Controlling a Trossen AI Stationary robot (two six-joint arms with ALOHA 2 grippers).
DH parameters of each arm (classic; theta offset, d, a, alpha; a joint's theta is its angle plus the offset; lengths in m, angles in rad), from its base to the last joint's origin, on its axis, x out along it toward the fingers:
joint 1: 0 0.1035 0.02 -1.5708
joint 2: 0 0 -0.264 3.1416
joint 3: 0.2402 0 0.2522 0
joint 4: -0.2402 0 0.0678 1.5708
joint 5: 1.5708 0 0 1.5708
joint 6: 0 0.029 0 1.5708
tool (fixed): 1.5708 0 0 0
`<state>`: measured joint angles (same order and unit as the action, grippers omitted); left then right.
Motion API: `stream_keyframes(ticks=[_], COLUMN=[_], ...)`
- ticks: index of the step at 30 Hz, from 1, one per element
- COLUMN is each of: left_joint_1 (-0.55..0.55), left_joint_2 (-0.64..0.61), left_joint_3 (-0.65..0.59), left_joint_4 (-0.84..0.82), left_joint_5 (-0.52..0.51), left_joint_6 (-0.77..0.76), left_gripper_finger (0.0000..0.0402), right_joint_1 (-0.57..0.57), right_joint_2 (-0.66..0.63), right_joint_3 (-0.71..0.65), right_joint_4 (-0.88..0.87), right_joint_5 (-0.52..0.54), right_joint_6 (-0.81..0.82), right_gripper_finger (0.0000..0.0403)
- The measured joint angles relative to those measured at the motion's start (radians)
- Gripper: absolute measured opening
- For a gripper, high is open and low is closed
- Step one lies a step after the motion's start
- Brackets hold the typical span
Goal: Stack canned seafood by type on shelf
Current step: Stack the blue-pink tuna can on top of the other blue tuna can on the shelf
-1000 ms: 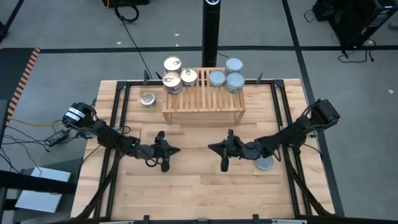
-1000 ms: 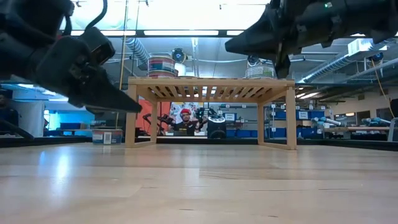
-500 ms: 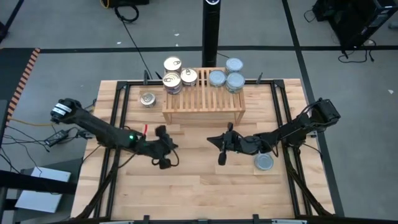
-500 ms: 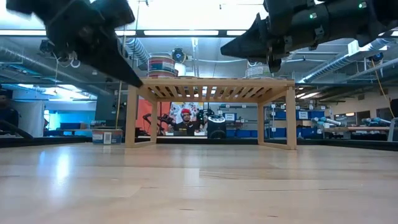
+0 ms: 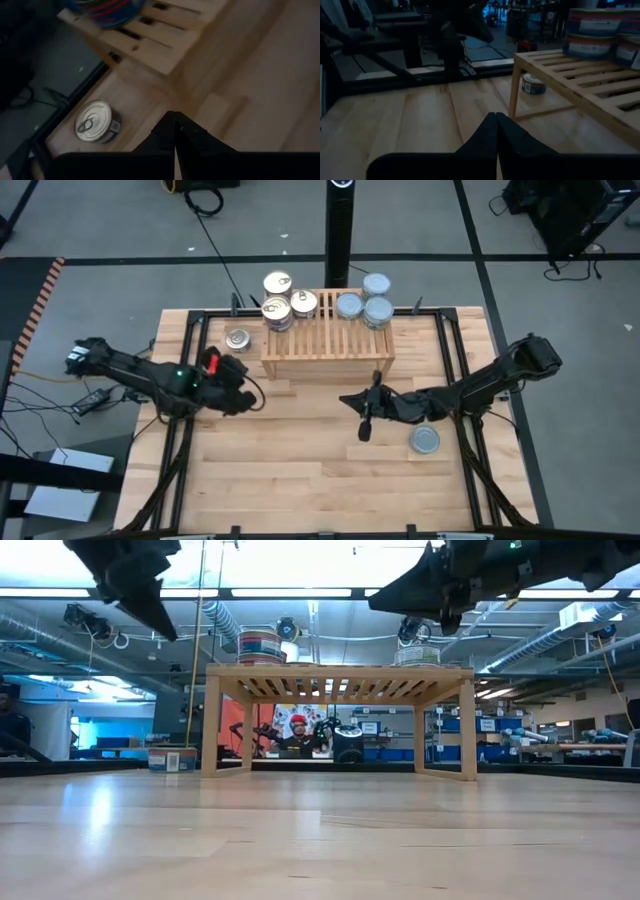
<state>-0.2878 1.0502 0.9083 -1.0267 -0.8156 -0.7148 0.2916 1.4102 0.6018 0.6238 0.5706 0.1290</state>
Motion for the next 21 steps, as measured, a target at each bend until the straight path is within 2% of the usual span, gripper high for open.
stream_keyframes(ticks=[6, 12, 15, 21], left_joint_1=[0.137, 0.329, 0.455, 0.705], left_joint_2=[-0.113, -0.219, -0.23, -0.218], left_joint_3=[-0.128, -0.297, -0.349, -0.408], left_joint_4=[0.082, 0.361, 0.446, 0.533], left_joint_5=[0.036, 0.207, 0.262, 0.296], left_joint_6=[0.062, 0.24, 0.285, 0.294], left_gripper_finger=[0.0007, 0.0007, 0.0007, 0.0007], right_joint_1=[0.004, 0.008, 0.008, 0.008], right_joint_2=[-0.039, -0.048, -0.045, -0.043], right_joint_3=[0.0, 0.0, 0.0, 0.0], right_joint_4=[-0.054, -0.076, -0.077, -0.081], right_joint_5=[0.008, 0.016, 0.016, 0.016], right_joint_6=[0.002, 0.001, 0.002, 0.006], right_gripper_finger=[0.0007, 0.0007, 0.0007, 0.0007])
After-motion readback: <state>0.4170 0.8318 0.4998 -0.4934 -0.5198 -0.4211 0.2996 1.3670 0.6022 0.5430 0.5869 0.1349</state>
